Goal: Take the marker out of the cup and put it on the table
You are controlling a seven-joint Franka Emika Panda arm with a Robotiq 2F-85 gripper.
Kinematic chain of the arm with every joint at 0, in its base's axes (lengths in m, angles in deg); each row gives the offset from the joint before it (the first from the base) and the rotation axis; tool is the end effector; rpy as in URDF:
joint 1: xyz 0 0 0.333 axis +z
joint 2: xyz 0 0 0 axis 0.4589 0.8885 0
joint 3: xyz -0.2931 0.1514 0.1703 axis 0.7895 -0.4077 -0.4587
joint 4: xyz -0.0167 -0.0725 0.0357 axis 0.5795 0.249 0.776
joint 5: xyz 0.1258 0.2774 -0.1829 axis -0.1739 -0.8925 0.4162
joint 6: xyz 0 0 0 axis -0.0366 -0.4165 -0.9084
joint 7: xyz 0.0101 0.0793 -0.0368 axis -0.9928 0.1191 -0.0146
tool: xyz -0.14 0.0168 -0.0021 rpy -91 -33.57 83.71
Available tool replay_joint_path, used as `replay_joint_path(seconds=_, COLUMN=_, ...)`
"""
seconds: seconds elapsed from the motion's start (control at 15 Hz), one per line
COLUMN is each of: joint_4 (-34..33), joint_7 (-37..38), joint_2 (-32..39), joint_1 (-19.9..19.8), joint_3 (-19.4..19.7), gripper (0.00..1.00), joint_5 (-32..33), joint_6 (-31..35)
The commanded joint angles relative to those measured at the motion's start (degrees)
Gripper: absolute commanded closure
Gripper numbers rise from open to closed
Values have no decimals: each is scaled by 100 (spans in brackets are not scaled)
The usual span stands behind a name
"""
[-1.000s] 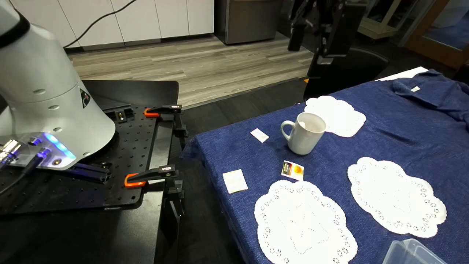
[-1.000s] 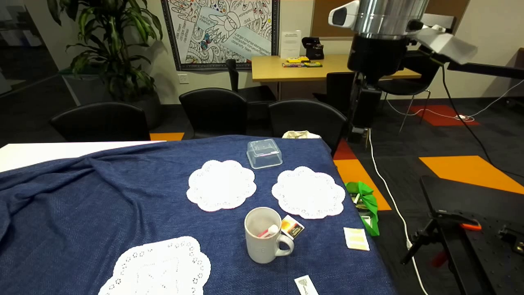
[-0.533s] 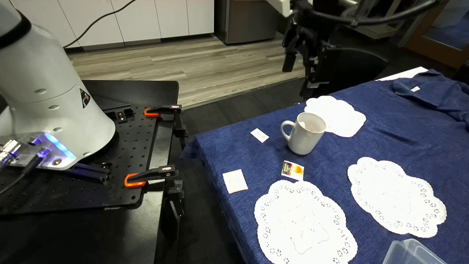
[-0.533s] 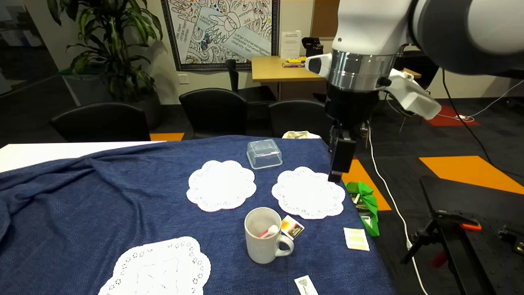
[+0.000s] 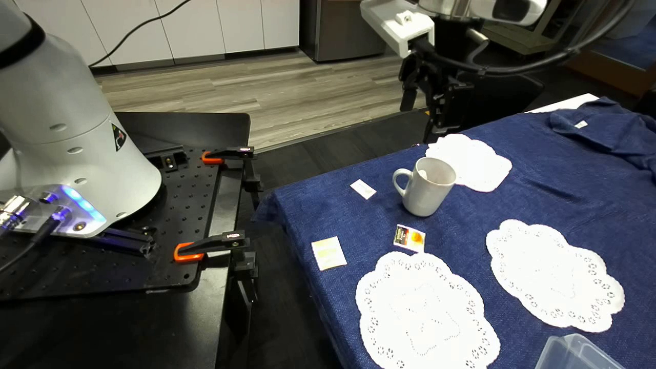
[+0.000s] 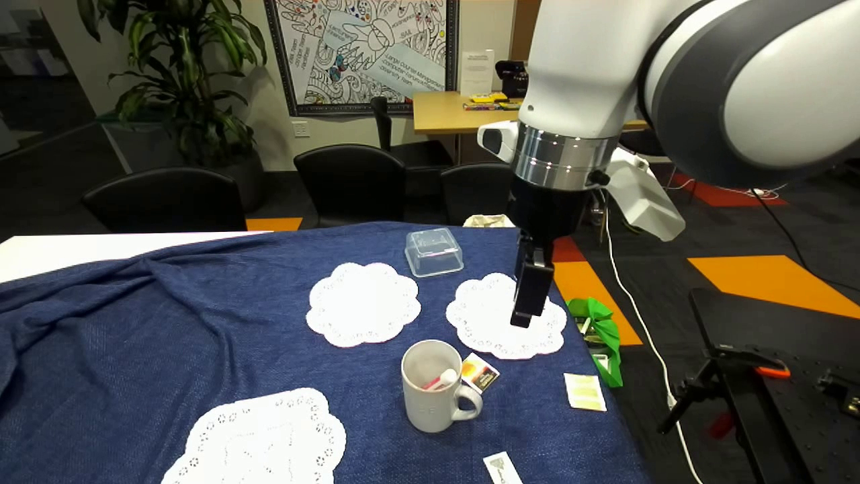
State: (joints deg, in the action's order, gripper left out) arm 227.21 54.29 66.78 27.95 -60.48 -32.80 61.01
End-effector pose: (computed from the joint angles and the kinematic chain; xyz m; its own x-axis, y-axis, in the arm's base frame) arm 0.4794 0.0022 0.3354 0.9932 0.0906 0.0725 0.0896 -0.9958 0.0171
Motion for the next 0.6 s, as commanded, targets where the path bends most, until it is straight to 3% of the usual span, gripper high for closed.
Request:
replay_joint_path(seconds=0.0, joint_4=-13, joint_7=5, joint_2=-4, joint_1=-23, joint_3=-24, gripper=0, joint_5=4, joint_6=-16)
replay_joint_path(seconds=0.4, joint_4=-440, joint_7=67, joint_2=459, joint_1=-117, joint_3=58, gripper=0, joint_5=-66, joint_6=137)
replay_joint_path(seconds=0.47, joint_4=-540, joint_7=48, joint_2=562, joint_1=-124, joint_3=55, gripper=2, joint_5=-75, joint_6=132)
replay_joint_path(seconds=0.53, joint_4=-644, joint_7=31, joint_2=681, joint_1=-124, joint_3=42, gripper=11, joint_5=-89, joint_6=93)
